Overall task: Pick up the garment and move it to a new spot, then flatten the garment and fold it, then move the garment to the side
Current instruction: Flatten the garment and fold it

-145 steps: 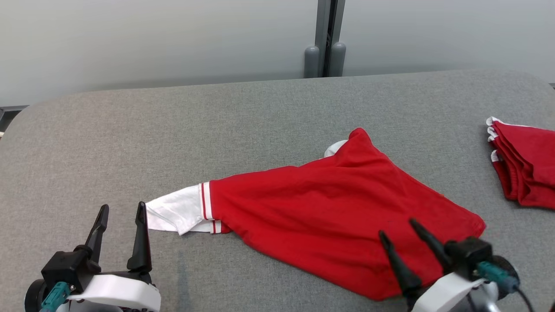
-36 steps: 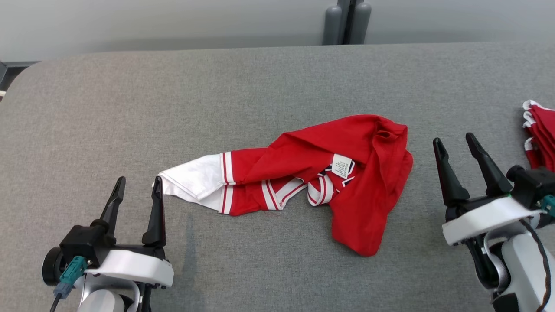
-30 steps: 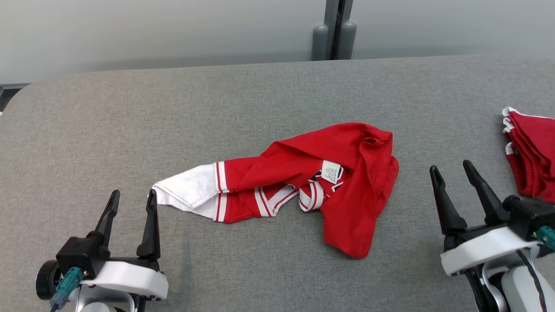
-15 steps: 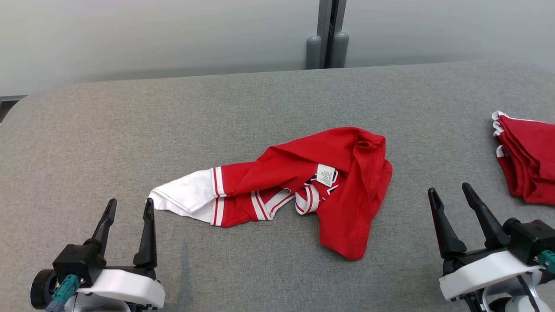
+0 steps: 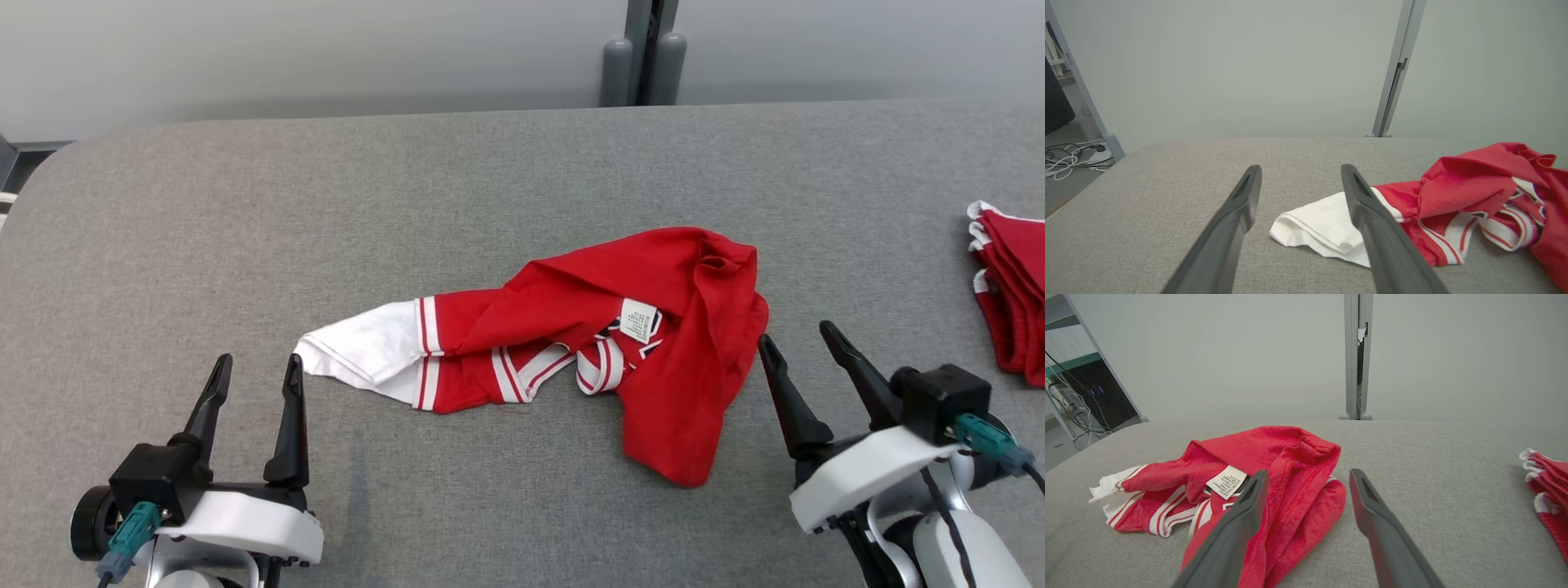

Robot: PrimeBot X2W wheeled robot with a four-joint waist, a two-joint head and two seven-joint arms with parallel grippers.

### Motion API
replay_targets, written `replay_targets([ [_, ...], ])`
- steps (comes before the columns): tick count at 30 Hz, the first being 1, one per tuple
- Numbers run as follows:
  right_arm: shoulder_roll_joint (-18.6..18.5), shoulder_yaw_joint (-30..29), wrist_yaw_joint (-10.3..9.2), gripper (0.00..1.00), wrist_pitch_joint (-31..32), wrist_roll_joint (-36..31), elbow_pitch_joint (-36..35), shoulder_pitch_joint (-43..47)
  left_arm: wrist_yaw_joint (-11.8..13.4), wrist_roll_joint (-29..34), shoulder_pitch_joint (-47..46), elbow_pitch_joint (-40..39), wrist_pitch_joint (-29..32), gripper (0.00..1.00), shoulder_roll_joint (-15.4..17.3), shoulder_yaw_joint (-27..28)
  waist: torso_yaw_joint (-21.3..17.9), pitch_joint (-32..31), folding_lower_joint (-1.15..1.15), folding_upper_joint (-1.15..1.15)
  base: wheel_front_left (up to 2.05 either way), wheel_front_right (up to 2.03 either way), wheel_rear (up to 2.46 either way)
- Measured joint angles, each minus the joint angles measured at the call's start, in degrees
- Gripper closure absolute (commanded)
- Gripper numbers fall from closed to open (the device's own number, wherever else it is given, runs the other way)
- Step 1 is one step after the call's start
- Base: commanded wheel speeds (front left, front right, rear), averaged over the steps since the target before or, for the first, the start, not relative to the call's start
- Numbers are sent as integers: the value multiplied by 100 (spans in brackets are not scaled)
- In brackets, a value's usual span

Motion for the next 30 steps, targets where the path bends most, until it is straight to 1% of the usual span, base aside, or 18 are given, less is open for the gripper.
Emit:
replay_targets([
  [5,-60,328,0,0,218,19,438,-462,-24,0,-144,75,-56,0,-94,-64,173,166,0,0,0,0,0],
  [8,-73,423,0,0,286,62,724,-679,-64,0,-221,127,-102,0,-136,-75,254,273,0,0,0,0,0],
  [9,-77,421,0,29,353,63,834,-730,-66,0,-237,152,-109,0,-151,-78,277,302,0,0,0,0,0],
  [10,-71,408,0,63,367,78,910,-759,-66,0,-247,176,-123,0,-162,-79,295,326,0,0,0,0,0],
  [11,-69,404,0,100,366,100,970,-789,-66,-1,-260,196,-135,0,-174,-79,308,347,0,0,0,0,0],
  [16,-73,349,0,100,320,312,1158,-845,-71,-11,-291,263,-185,0,-204,-59,283,406,0,0,0,0,0],
  [23,-137,78,0,100,34,500,1080,-862,-93,-15,-328,311,-213,0,-200,-36,168,421,0,0,0,0,0],
  [26,-177,-181,0,100,-62,552,905,-809,-111,-15,-345,325,-227,0,-191,-27,125,407,0,0,0,0,0],
  [30,-241,-672,0,100,-23,568,610,-558,-112,-15,-345,331,-236,0,-170,-2,63,381,0,0,0,0,0],
])
